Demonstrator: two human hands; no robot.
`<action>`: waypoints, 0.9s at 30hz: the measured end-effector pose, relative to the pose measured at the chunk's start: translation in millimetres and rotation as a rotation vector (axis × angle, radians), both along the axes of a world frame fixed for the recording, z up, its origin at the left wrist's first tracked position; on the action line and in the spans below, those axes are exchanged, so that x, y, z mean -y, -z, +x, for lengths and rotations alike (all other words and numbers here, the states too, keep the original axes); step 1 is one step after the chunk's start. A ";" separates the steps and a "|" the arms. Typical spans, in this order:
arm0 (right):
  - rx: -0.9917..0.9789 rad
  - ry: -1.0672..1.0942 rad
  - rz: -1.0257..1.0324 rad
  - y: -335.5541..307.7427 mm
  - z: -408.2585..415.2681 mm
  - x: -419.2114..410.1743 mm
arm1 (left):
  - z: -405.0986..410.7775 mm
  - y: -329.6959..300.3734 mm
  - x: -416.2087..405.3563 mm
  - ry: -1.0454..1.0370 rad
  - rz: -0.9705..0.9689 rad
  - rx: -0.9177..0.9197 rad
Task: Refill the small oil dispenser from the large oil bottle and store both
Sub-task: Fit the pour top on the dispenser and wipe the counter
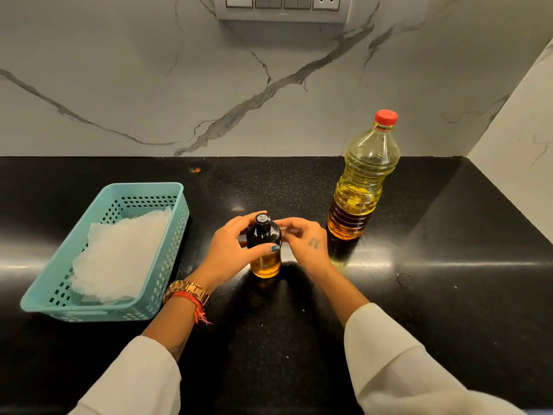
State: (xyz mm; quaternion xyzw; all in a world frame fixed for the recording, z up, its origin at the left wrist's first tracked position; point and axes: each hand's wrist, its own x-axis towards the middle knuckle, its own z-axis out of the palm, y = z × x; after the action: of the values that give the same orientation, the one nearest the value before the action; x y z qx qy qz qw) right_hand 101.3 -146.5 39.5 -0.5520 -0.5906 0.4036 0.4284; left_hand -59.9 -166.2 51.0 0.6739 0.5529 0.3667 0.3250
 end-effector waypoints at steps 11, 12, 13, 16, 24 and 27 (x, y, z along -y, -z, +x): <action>0.463 -0.214 -0.273 12.5 7.9 -15.1 | -3.0 1.2 2.3 0.038 -0.080 0.027; 0.460 -0.195 -0.311 12.5 9.0 -13.9 | -3.4 1.6 2.0 0.041 -0.081 0.027; 0.435 -0.165 -0.356 12.5 9.7 -12.1 | -3.8 2.5 1.6 0.038 -0.081 0.027; 0.171 -0.061 -0.510 10.0 12.8 -0.1 | -1.6 2.8 1.7 0.005 -0.059 0.018; -0.404 0.154 -0.583 14.2 30.7 25.3 | 19.5 17.0 12.1 -0.060 -0.018 -0.012; -0.439 0.154 -0.592 14.7 29.7 30.7 | 28.1 26.6 17.6 -0.127 0.015 -0.015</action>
State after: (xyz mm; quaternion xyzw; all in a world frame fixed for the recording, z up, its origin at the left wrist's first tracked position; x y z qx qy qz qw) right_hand 131.0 -177.2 24.7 -0.5951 -0.2993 0.6323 0.3956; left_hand -31.8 -183.8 24.5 0.6425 0.5943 0.3858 0.2917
